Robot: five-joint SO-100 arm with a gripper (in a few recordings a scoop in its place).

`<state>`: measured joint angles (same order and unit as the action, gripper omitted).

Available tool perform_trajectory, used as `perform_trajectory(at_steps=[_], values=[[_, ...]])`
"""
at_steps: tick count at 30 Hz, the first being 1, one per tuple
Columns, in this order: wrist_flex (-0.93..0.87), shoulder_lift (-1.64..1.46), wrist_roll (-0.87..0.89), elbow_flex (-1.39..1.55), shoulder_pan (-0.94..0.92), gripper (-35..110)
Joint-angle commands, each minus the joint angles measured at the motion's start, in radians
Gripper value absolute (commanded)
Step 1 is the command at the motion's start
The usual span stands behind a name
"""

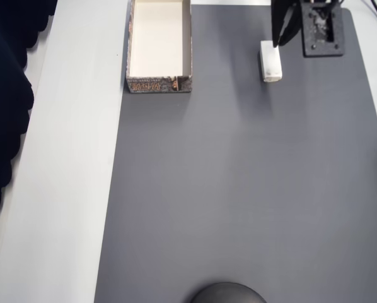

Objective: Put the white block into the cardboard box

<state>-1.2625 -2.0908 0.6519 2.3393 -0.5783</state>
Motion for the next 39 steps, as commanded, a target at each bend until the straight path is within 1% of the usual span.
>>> perform_trajectory(at_steps=[1, 3, 15, 18, 21, 25, 36, 39], values=[[0.014, 0.011, 0.100, -0.078, -0.015, -2], [0.014, 0.021, 0.121, -0.083, -0.017, -2], [0.026, 0.064, 0.117, -0.095, -0.043, -2], [0.044, 0.075, 0.071, -0.109, -0.046, -1], [0.069, 0.080, 0.020, -0.118, -0.048, 5], [0.064, 0.084, 0.026, -0.130, -0.060, 13], [0.043, 0.086, 0.054, -0.147, -0.075, 22], [0.034, 0.087, 0.054, -0.140, -0.071, 23]])
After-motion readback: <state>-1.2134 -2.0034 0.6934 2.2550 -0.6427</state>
